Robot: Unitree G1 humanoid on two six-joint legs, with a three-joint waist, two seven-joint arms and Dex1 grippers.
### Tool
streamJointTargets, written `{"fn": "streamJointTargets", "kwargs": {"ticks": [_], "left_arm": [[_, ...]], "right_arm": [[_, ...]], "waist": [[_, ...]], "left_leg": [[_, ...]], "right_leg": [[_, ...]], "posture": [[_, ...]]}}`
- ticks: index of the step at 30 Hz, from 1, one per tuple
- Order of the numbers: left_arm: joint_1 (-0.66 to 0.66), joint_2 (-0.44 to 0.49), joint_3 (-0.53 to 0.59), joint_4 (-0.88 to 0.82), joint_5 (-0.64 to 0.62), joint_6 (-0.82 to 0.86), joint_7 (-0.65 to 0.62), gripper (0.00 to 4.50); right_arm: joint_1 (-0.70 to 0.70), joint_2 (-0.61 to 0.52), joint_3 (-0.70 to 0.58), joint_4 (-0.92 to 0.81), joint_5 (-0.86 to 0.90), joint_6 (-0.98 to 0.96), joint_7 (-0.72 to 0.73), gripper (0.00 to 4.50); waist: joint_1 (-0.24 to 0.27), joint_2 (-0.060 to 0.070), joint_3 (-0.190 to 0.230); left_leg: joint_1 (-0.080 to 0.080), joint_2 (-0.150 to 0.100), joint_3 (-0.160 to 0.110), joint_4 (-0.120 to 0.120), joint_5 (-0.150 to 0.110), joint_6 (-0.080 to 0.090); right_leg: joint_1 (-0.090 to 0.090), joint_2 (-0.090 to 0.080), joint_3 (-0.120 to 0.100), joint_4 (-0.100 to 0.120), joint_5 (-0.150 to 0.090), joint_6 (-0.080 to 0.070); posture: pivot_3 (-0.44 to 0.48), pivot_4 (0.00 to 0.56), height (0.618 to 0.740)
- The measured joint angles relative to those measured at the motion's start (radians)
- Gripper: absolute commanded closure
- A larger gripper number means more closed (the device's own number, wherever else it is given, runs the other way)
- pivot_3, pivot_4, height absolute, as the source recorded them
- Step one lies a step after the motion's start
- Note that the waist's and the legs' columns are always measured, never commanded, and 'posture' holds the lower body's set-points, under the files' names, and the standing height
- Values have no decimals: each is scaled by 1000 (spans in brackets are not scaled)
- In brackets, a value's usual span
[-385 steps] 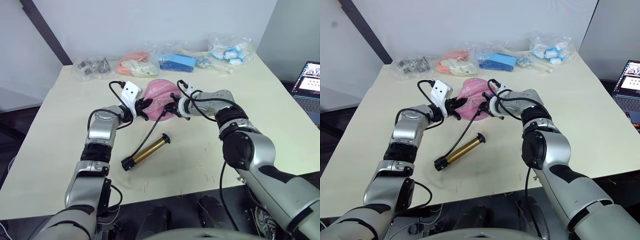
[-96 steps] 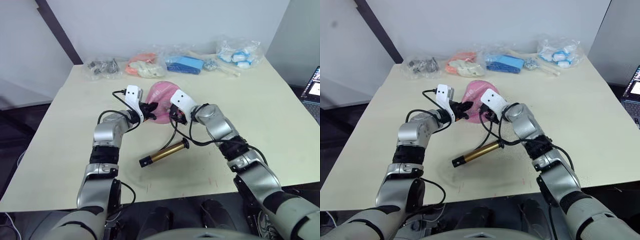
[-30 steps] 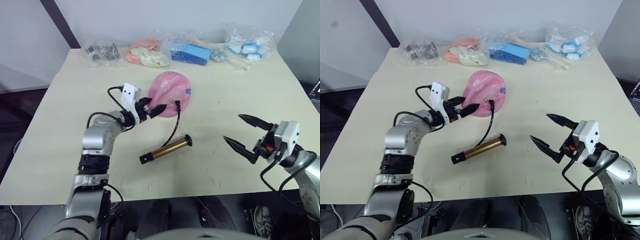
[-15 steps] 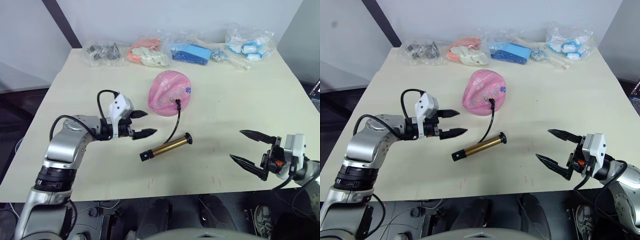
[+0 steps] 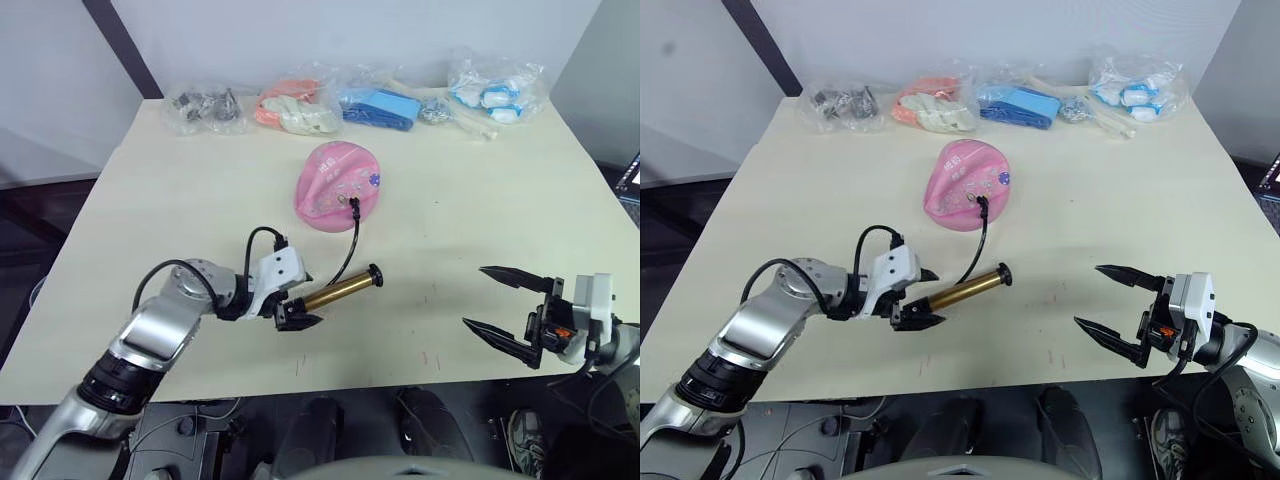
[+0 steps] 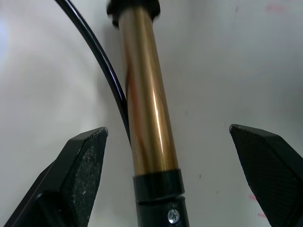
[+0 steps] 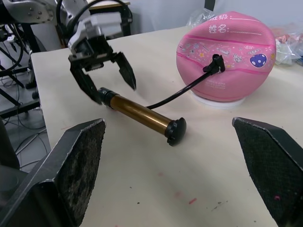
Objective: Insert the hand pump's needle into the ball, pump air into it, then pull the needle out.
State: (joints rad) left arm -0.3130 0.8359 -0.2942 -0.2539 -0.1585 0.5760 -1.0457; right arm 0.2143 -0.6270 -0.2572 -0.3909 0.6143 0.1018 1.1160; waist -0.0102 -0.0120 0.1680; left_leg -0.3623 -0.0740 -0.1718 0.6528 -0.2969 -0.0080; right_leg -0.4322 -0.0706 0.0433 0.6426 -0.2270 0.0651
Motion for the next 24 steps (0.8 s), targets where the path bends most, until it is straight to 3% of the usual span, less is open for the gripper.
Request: {"fn": "streamJointTargets", "kwargs": {"ticks": [8,11,17,24], "left_arm": [[-12,-76,-56,34,85,6,82,119],[-24,-95,-66,51,106,5,102,939],[-29,-125,-65,84,124,-16,121,3434],[-19,-136,-11,107,86,-41,115,3502]], "right_arm": [[6,0,0,0,0,-5,-7,0],[6,0,0,0,0,-7,-9,0],[5,-1,0,0,1,-18,-11,0],[7,-1,0,-10,20,-4,-30,0]], "waist": [[0,0,0],[0,0,0],[1,0,0],[0,0,0]], "left_leg": [[0,0,0,1,0,0],[0,0,0,2,0,0],[0,0,1,3,0,0],[0,0,0,5,0,0]], "right_leg": [[0,0,0,1,0,0],[0,0,0,2,0,0],[0,0,0,2,0,0],[0,0,1,5,1,-1]], "posture": [[0,150,740],[0,150,740],[0,150,740],[0,150,740]]}}
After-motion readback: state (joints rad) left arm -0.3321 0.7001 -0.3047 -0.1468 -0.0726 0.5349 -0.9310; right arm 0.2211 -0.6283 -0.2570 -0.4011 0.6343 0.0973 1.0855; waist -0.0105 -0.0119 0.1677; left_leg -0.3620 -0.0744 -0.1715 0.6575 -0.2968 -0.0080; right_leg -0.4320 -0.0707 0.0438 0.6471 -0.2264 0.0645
